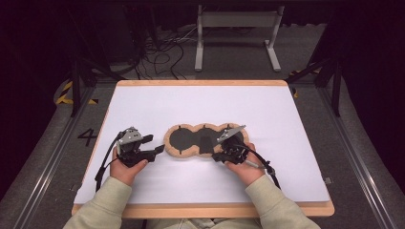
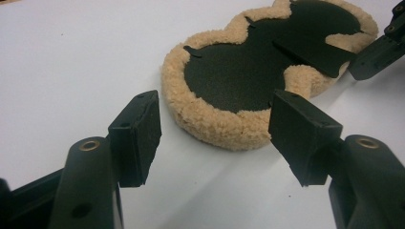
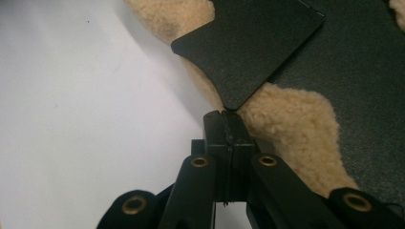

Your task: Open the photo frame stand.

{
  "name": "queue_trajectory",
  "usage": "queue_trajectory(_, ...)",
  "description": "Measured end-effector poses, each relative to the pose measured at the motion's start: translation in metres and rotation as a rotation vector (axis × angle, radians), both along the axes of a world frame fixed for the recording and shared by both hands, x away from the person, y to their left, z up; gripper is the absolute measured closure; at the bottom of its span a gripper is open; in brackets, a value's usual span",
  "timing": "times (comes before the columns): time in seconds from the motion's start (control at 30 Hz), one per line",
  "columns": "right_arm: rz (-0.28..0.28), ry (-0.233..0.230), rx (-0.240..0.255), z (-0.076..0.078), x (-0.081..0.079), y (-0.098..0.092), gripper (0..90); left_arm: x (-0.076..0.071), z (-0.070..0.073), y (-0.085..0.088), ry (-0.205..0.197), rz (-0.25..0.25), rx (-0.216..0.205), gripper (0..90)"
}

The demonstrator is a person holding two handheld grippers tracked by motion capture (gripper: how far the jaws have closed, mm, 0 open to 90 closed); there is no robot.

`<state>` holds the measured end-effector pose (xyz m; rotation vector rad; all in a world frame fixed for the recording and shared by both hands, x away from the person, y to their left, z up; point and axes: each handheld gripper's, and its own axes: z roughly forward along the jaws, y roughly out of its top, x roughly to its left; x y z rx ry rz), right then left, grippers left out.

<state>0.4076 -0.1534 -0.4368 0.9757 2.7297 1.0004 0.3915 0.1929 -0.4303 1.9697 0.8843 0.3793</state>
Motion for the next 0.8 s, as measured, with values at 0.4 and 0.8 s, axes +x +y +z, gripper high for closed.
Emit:
queue_trajectory(0.4, -0.012, -0.048, 0.040, 0.012, 0.000, -0.001, 90.0, 0.001, -0.001, 0.000, 0.005, -0.007, 0.007, 36.1)
queue_trajectory(0.8, -0.062, -0.117, 0.094, 0.024, 0.006, -0.003, 90.0, -0.001, -0.001, 0.002, 0.010, -0.007, 0.008, 36.5)
